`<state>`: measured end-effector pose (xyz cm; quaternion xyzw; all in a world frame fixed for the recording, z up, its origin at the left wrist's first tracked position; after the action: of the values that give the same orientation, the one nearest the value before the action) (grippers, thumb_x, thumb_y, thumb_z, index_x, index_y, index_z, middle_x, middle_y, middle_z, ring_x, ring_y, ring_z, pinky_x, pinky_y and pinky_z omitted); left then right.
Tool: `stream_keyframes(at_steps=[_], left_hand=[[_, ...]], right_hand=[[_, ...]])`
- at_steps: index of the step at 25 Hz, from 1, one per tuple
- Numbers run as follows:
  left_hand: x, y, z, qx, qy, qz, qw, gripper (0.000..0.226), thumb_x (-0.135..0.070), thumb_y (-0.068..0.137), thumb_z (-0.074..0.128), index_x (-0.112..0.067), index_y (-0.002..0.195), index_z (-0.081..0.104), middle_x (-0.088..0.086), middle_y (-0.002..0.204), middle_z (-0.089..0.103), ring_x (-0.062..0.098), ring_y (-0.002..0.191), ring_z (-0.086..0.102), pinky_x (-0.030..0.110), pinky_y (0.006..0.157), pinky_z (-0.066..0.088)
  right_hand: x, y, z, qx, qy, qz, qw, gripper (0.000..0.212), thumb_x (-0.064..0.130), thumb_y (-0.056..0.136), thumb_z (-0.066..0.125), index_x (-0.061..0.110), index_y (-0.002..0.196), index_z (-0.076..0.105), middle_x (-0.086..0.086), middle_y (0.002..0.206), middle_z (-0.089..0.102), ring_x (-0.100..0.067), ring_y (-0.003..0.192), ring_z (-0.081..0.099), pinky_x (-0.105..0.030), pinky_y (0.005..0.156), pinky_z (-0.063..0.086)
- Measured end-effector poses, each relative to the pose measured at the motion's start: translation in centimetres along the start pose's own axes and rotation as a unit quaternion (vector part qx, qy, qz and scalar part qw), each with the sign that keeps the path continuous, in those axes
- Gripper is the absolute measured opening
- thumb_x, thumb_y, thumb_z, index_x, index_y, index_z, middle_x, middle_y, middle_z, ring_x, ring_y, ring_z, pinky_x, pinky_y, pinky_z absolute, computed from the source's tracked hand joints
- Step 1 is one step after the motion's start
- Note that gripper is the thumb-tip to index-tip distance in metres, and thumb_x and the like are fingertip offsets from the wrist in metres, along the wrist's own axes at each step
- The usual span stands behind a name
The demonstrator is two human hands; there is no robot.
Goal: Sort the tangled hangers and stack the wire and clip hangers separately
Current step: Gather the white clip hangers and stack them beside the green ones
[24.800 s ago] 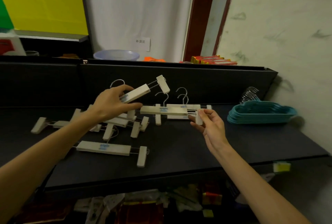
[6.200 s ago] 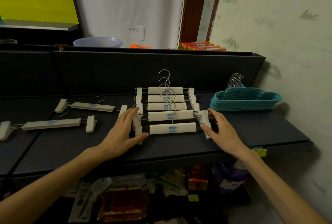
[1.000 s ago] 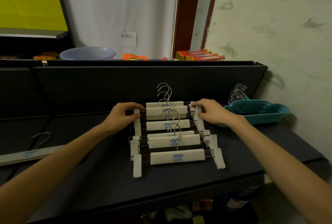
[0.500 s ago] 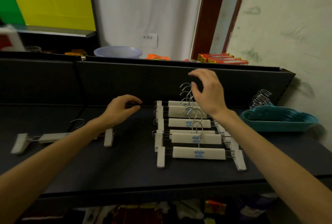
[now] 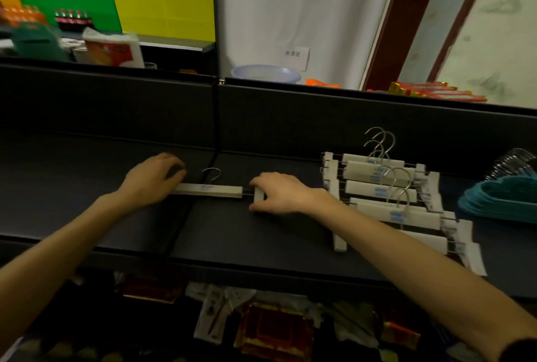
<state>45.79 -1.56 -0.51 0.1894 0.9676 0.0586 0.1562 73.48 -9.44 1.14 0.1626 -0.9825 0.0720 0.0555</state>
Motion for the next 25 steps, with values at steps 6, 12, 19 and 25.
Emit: stream_keyframes(at_steps=[6, 12, 19, 25], left_hand=[[4.8, -3.8, -1.2, 0.096, -0.104, 0.012, 0.990, 0.045, -0.024, 0.090, 0.071, -0.033, 0.131, 0.054, -0.008, 0.128, 0.057, 0.013, 0.116, 0.055, 0.038, 0.098, 0.050], [1.3, -1.2, -1.1, -0.051, -0.192, 0.058, 0.978, 0.028, -0.018, 0.085, 0.076, -0.026, 0.111, 0.067, -0.007, 0.106, 0.064, 0.012, 0.095, 0.063, 0.037, 0.083, 0.057], [-7.8, 3.6, 0.2, -0.007, -0.336, 0.102, 0.936, 0.033, -0.017, 0.094, 0.066, -0.025, 0.125, 0.058, -0.003, 0.122, 0.059, 0.011, 0.106, 0.061, 0.027, 0.085, 0.051], [-18.4, 6.6, 1.9, 0.071, -0.423, 0.142, 0.892, 0.033, -0.017, 0.095, 0.063, -0.025, 0.127, 0.063, -0.008, 0.122, 0.063, 0.006, 0.113, 0.061, 0.022, 0.088, 0.048]], right_hand=[[-0.8, 0.6, 0.1, -0.026, 0.124, 0.022, 0.992, 0.066, 0.034, 0.080, 0.082, 0.024, 0.137, 0.051, 0.001, 0.136, 0.054, -0.017, 0.123, 0.053, -0.036, 0.100, 0.050], [-3.6, -1.6, -1.6, -0.147, 0.206, 0.036, 0.967, 0.047, 0.022, 0.084, 0.079, 0.022, 0.128, 0.062, 0.004, 0.124, 0.061, -0.010, 0.111, 0.060, -0.027, 0.090, 0.054], [-10.0, -9.3, -6.9, -0.212, 0.327, 0.081, 0.917, 0.042, 0.015, 0.087, 0.076, 0.018, 0.127, 0.065, 0.002, 0.109, 0.069, -0.015, 0.089, 0.074, -0.030, 0.067, 0.062], [-17.9, -18.4, -9.6, -0.263, 0.437, 0.153, 0.847, 0.035, 0.009, 0.089, 0.072, 0.014, 0.123, 0.067, -0.007, 0.110, 0.074, -0.026, 0.090, 0.076, -0.031, 0.068, 0.063]])
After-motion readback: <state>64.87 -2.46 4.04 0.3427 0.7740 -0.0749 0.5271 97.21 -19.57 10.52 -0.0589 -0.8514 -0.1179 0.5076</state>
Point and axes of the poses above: each hand's wrist, its own y-axis towards the middle knuckle, its own z-axis out of the palm, x = y × z, the point moved 2 cm from there along y, towards the middle knuckle
